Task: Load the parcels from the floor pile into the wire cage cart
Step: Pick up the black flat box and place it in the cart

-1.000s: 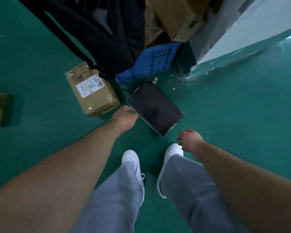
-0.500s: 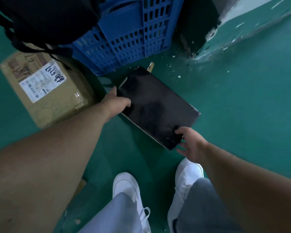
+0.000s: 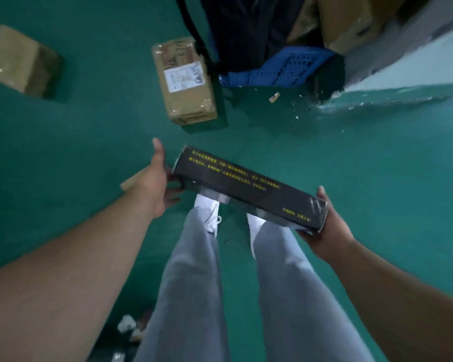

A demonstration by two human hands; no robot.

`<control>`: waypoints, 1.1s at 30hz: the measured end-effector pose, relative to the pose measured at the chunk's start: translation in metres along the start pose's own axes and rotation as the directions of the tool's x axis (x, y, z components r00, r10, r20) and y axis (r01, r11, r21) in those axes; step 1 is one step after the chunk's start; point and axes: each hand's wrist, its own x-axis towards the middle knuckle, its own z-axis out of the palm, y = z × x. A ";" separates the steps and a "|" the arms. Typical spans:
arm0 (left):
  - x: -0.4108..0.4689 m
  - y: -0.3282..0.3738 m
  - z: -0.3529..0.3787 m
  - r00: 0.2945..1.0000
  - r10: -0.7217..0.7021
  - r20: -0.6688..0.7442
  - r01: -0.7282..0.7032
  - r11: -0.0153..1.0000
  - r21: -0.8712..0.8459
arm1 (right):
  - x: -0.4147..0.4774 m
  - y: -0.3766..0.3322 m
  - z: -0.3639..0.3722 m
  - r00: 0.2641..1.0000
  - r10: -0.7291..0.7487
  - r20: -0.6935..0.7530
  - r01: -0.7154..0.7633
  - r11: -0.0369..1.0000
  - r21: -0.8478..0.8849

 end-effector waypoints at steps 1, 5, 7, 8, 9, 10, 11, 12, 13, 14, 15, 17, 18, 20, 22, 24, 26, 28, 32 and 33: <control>-0.041 -0.002 -0.020 1.000 -0.013 0.010 0.013 0.999 -0.033 | -0.038 -0.010 0.003 0.999 -0.005 0.047 0.007 0.999 -0.044; -0.167 -0.020 -0.082 0.990 0.027 0.139 0.004 0.976 -0.219 | -0.144 -0.042 0.022 0.978 0.093 0.185 -0.033 0.953 -0.302; -0.224 -0.040 -0.114 0.991 0.099 0.095 -0.059 0.933 -0.355 | -0.201 -0.059 0.041 0.959 0.160 0.236 -0.037 0.889 -0.456; -0.249 -0.054 -0.124 0.990 0.133 0.056 -0.097 0.904 -0.417 | -0.223 -0.064 0.048 0.954 0.177 0.244 -0.036 0.870 -0.491; -0.277 -0.070 -0.135 0.987 0.158 0.008 -0.133 0.857 -0.498 | -0.247 -0.068 0.059 0.945 0.187 0.270 -0.012 0.840 -0.542; -0.298 -0.086 -0.143 0.986 0.168 -0.015 -0.145 0.803 -0.578 | -0.270 -0.071 0.070 0.936 0.191 0.295 0.030 0.792 -0.610; -0.317 -0.100 -0.146 0.987 0.160 -0.029 -0.141 0.748 -0.648 | -0.291 -0.073 0.082 0.926 0.193 0.325 0.081 0.740 -0.668; -0.339 -0.117 -0.151 0.988 0.142 -0.055 -0.138 0.685 -0.715 | -0.309 -0.072 0.091 0.918 0.188 0.350 0.140 0.673 -0.727; -0.358 -0.138 -0.156 0.988 0.119 -0.093 -0.147 0.614 -0.775 | -0.326 -0.067 0.098 0.899 0.200 0.391 0.200 0.605 -0.771; -0.379 -0.164 -0.163 0.985 0.089 -0.148 -0.172 0.528 -0.832 | -0.344 -0.058 0.109 0.878 0.228 0.421 0.255 0.522 -0.814; -0.389 -0.180 -0.161 0.981 0.071 -0.182 -0.194 0.479 -0.856 | -0.357 -0.054 0.114 0.867 0.244 0.434 0.285 0.471 -0.835; -0.421 -0.227 -0.165 0.966 0.033 -0.255 -0.251 0.347 -0.904 | -0.380 -0.033 0.130 0.840 0.301 0.451 0.350 0.335 -0.875; -0.437 -0.255 -0.164 0.963 0.025 -0.269 -0.267 0.261 -0.928 | -0.389 -0.018 0.135 0.830 0.333 0.448 0.379 0.254 -0.890; -0.467 -0.315 -0.155 0.963 0.026 -0.269 -0.270 0.099 -0.958 | -0.409 0.022 0.139 0.808 0.400 0.433 0.438 0.085 -0.895; -0.495 -0.374 -0.140 0.964 0.013 -0.266 -0.265 -0.017 -0.964 | -0.421 0.066 0.137 0.798 0.456 0.394 0.473 -0.068 -0.879; -0.523 -0.427 -0.118 0.963 -0.039 -0.265 -0.268 -0.146 -0.952 | -0.428 0.112 0.122 0.791 0.511 0.336 0.473 -0.163 -0.866; -0.547 -0.488 -0.096 0.949 -0.123 -0.290 -0.313 -0.250 -0.916 | -0.435 0.171 0.104 0.783 0.556 0.279 0.483 -0.261 -0.836; -0.569 -0.556 -0.071 0.933 -0.202 -0.297 -0.351 -0.339 -0.873 | -0.444 0.236 0.074 0.776 0.584 0.238 0.511 -0.362 -0.779; -0.609 -0.673 -0.029 0.909 -0.300 -0.290 -0.406 -0.477 -0.779 | -0.455 0.346 -0.001 0.749 0.634 0.193 0.553 -0.437 -0.710; -0.622 -0.705 -0.020 0.898 -0.332 -0.288 -0.427 -0.506 -0.749 | -0.459 0.377 -0.026 0.749 0.638 0.178 0.547 -0.445 -0.708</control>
